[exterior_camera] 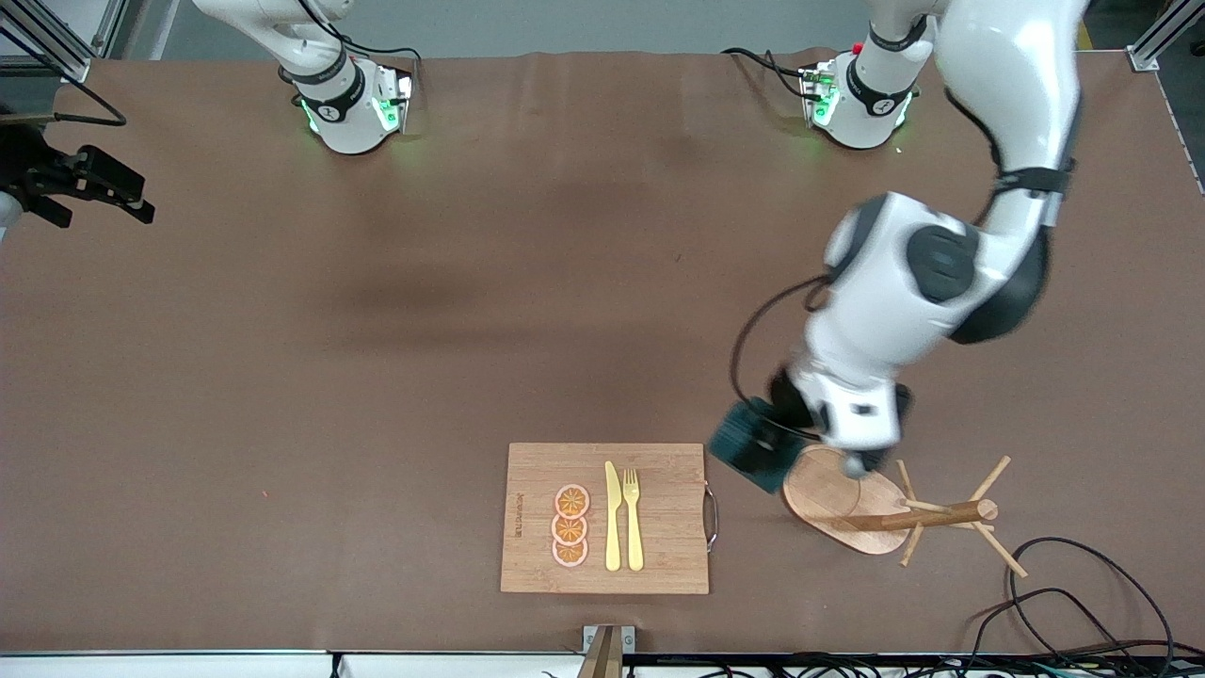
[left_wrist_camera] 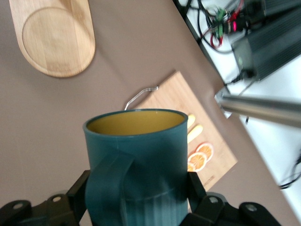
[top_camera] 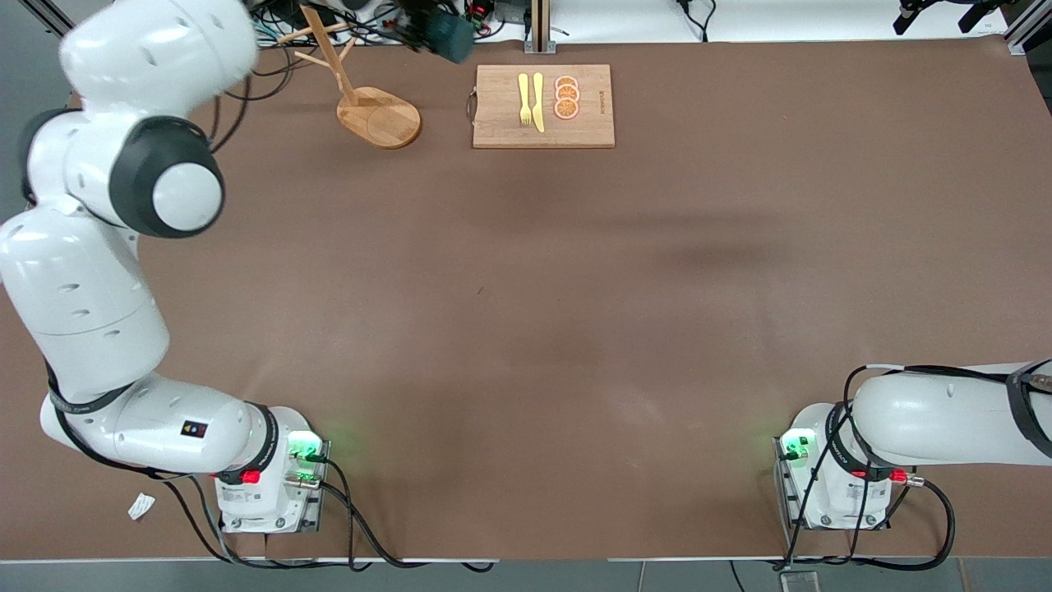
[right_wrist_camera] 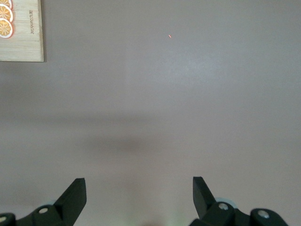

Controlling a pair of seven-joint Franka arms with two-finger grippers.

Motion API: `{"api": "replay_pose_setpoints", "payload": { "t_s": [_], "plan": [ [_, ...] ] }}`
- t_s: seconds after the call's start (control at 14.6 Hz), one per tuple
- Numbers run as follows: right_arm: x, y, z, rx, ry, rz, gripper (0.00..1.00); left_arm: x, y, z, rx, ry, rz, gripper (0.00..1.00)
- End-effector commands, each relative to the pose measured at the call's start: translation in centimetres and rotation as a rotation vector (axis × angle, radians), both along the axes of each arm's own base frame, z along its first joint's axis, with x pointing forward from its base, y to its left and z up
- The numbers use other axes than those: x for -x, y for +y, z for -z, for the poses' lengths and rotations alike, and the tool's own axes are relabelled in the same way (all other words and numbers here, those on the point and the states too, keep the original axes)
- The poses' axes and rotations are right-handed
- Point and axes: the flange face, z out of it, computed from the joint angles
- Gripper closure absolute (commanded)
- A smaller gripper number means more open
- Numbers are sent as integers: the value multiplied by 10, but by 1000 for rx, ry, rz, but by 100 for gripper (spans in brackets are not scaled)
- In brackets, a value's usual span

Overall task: Transfer cup from left to right arm and place
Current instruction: 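Lift the teal mug off the stand and carry it toward the table middle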

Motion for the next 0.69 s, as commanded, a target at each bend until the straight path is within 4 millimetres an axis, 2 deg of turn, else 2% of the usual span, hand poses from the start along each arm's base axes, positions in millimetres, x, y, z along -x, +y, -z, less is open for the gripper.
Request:
{"api": "replay_pose_setpoints", "payload": {
  "t_s": [0.0,0.21,0.34,0.55,0.62],
  "plan": [
    [1,-1,-1,-11,1,9,0,41,-68,15,-128,-54,28,45],
    [1,-2,-1,-11,0,6,0,100,-139,52,-311,-89,102,45],
    [1,-2,0,-11,2,3,0,143,-180,88,-448,-123,142,45],
    [2,-3,1,-12,6,6,0,194,-222,139,-569,-190,141,46],
    [2,-3,1,-12,9,6,0,208,-230,148,-605,-222,126,46]
  ]
}}
